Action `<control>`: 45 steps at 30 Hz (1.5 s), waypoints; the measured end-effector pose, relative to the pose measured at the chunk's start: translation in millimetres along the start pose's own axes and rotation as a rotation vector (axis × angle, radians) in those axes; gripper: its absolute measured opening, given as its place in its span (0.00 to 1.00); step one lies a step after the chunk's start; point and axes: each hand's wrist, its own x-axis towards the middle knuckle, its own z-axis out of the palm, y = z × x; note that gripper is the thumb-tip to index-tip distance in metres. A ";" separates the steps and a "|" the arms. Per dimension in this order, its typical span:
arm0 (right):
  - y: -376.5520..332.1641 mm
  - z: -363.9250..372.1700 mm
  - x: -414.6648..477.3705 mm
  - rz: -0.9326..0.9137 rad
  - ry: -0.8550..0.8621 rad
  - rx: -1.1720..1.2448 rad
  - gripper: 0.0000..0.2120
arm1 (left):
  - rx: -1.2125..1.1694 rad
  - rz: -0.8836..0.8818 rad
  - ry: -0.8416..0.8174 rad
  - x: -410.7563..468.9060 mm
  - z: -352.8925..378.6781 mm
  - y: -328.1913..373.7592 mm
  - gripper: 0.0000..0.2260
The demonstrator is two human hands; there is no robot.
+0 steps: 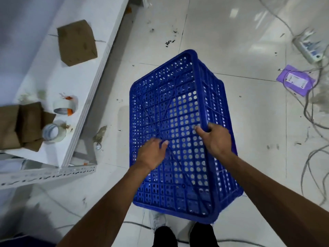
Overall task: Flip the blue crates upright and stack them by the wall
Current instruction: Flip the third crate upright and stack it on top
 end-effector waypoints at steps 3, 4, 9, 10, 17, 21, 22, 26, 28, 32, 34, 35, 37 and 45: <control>-31.7 18.8 -13.8 -0.070 -0.028 -0.035 0.26 | -0.184 0.188 0.230 -22.6 -19.9 15.1 0.18; -40.8 24.6 -18.4 -0.114 -0.043 -0.037 0.26 | -0.236 0.216 0.248 -28.4 -25.5 19.6 0.17; -68.0 45.6 -38.8 -0.256 -0.168 0.065 0.22 | -0.302 0.099 0.223 -40.4 -35.5 8.3 0.21; -71.5 49.4 -42.1 -0.279 -0.175 0.066 0.21 | -0.298 0.068 0.244 -41.1 -37.5 1.1 0.21; -70.1 77.7 -51.9 -0.408 -0.075 -0.136 0.10 | -0.146 -0.043 0.334 -46.3 -44.8 -47.8 0.16; -43.0 76.4 -44.1 -0.247 0.002 -0.138 0.16 | -0.128 -0.104 0.314 -44.8 -50.6 -85.5 0.15; -34.8 73.2 -42.1 -0.192 0.038 -0.121 0.16 | -0.123 -0.122 0.282 -43.1 -54.0 -94.9 0.16; -5.1 67.8 -42.4 -0.085 0.097 -0.153 0.24 | -0.088 -0.174 0.185 -32.7 -64.0 -135.3 0.20; 3.4 70.4 -44.2 -0.042 0.049 -0.205 0.34 | -0.097 -0.190 0.160 -27.7 -65.0 -155.1 0.23; 5.7 85.9 -45.1 -0.058 -0.039 -0.210 0.37 | -0.209 -0.188 0.098 6.7 -37.2 -227.4 0.35; 4.2 94.9 -42.8 -0.011 -0.110 -0.137 0.30 | -0.266 -0.216 0.061 6.0 -40.4 -224.4 0.34; 3.0 97.1 -40.9 0.036 -0.141 -0.104 0.28 | -0.289 -0.221 0.041 1.6 -45.0 -214.0 0.30; -0.3 99.3 -35.1 0.118 -0.140 -0.037 0.28 | -0.315 -0.233 0.012 -14.6 -58.6 -180.5 0.20; -2.0 91.5 -5.6 0.257 -0.038 0.165 0.29 | -0.621 -0.457 0.061 -15.8 -21.2 -174.3 0.12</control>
